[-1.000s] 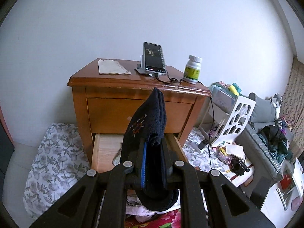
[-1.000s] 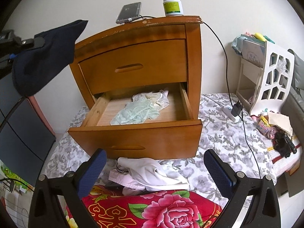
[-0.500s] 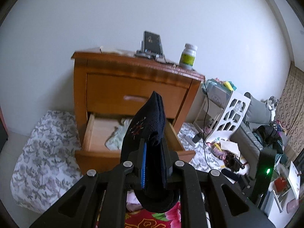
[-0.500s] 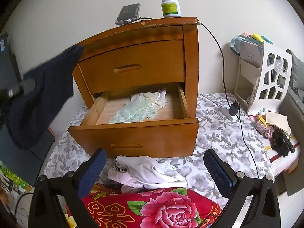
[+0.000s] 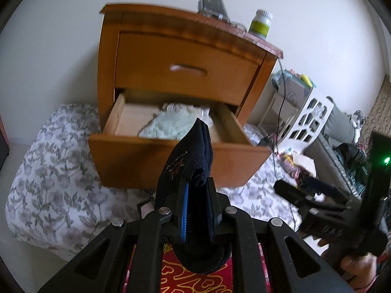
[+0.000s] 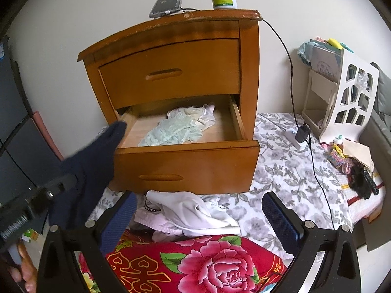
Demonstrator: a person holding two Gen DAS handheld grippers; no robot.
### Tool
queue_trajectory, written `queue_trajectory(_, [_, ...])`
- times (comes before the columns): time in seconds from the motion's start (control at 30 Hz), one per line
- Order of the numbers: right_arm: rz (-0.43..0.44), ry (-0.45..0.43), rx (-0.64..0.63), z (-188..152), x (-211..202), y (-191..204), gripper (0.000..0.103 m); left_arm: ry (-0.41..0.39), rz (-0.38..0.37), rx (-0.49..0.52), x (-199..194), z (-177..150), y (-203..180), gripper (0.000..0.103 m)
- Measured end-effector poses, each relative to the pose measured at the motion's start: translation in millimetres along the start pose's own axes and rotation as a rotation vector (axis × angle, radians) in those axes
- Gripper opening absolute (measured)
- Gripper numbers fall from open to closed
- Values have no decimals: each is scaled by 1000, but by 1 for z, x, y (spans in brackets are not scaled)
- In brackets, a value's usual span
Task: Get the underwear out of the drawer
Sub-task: 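Lower the navy sock onto the bedsheet beside the white shirt and open the left gripper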
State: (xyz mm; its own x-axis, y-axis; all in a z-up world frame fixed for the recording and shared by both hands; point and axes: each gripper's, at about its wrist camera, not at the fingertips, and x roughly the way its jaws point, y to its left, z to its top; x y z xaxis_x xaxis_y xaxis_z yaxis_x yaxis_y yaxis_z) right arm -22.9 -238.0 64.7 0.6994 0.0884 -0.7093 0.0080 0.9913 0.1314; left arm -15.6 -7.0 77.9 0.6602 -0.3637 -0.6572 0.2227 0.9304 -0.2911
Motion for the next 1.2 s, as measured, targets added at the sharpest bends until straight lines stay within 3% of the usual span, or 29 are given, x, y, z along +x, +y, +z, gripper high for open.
queue_trajectory(0.47, [-6,56,-6,-7,23,-1,103,203,61,5,82,-35,9,13])
queue_trajectory(0.63, [-3,74,-11,-10,30,0,103,288,46,-9,111,-50,10,13])
queue_trajectory(1.2, [1,115,-20,-15,45,2,103,422,26,-63,157,-76,13,16])
